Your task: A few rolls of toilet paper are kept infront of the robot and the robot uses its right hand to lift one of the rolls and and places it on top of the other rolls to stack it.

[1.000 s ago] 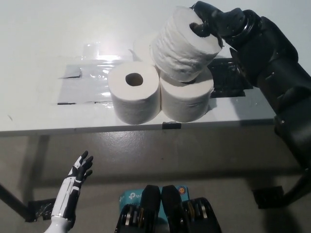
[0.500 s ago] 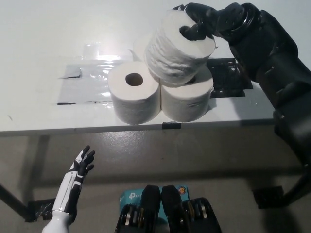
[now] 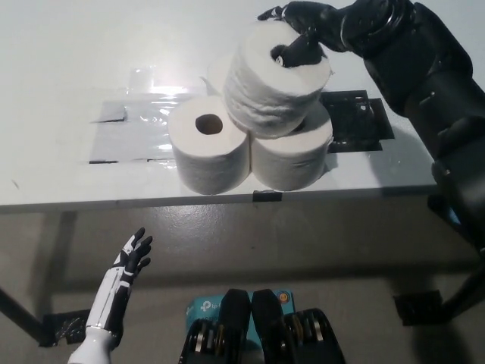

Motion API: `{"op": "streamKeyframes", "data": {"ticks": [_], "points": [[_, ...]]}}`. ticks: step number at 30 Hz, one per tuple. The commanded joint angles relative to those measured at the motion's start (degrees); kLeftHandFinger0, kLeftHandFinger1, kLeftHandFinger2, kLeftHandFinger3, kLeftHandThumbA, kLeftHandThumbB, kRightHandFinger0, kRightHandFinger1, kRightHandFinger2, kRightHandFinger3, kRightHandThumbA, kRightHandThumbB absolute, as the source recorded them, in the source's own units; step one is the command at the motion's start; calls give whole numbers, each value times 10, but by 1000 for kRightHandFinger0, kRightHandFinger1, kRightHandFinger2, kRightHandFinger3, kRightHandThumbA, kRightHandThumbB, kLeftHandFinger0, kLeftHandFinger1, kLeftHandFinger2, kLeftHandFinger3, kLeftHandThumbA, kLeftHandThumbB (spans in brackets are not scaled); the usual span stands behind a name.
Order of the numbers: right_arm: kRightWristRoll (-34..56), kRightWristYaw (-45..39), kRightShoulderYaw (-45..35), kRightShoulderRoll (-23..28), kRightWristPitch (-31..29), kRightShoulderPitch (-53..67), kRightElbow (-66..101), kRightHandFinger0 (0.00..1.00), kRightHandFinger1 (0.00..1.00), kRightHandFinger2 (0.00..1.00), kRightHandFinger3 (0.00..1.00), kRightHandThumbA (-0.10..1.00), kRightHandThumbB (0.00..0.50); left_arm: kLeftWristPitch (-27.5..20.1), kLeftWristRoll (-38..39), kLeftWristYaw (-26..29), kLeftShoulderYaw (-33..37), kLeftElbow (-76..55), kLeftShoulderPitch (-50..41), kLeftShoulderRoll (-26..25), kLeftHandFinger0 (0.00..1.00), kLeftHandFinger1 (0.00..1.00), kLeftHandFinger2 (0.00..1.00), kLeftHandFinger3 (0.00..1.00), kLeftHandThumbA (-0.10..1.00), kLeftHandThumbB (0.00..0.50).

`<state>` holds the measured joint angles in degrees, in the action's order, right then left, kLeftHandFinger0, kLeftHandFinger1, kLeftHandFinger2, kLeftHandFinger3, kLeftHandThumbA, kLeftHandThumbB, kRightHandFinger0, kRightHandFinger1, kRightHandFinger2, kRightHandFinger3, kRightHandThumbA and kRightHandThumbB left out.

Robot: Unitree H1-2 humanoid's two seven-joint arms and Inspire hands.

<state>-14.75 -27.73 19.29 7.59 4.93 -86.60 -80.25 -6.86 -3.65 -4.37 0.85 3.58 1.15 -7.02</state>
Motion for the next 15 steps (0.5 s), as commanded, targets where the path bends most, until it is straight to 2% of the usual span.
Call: {"op": "streamKeyframes", "data": {"ticks": [1,4,6,9,11,12,15], "points": [[12,-46,-14,8,11,-76,5,1000,1000,1000,1000,783,388,10,-2,-8,5,-23,4,-8,1000,1000,1000,1000,979,170],[4,-53,-10,7,21,-91,8,1000,1000,1000,1000,785,399,13,-3,-10,8,-25,3,-8,1000,1000,1000,1000,984,181],[-2,-52,-7,5,31,-101,9,1000,1000,1000,1000,772,423,3,0,-11,9,-21,4,-9,1000,1000,1000,1000,973,175],[-4,-40,-6,3,36,-111,13,1000,1000,1000,1000,724,417,0,6,-13,9,-20,5,-8,1000,1000,1000,1000,958,168],[-6,-44,-5,3,38,-115,13,1000,1000,1000,1000,729,407,-5,2,-13,11,-18,5,-9,1000,1000,1000,1000,961,162],[-8,-50,-2,3,35,-119,13,1000,1000,1000,1000,757,400,-6,1,-14,11,-18,5,-10,1000,1000,1000,1000,967,173],[-18,-70,11,7,44,-130,11,1000,1000,1000,1000,833,419,0,7,-17,11,-18,5,-8,1000,1000,1000,1000,961,170]]}}
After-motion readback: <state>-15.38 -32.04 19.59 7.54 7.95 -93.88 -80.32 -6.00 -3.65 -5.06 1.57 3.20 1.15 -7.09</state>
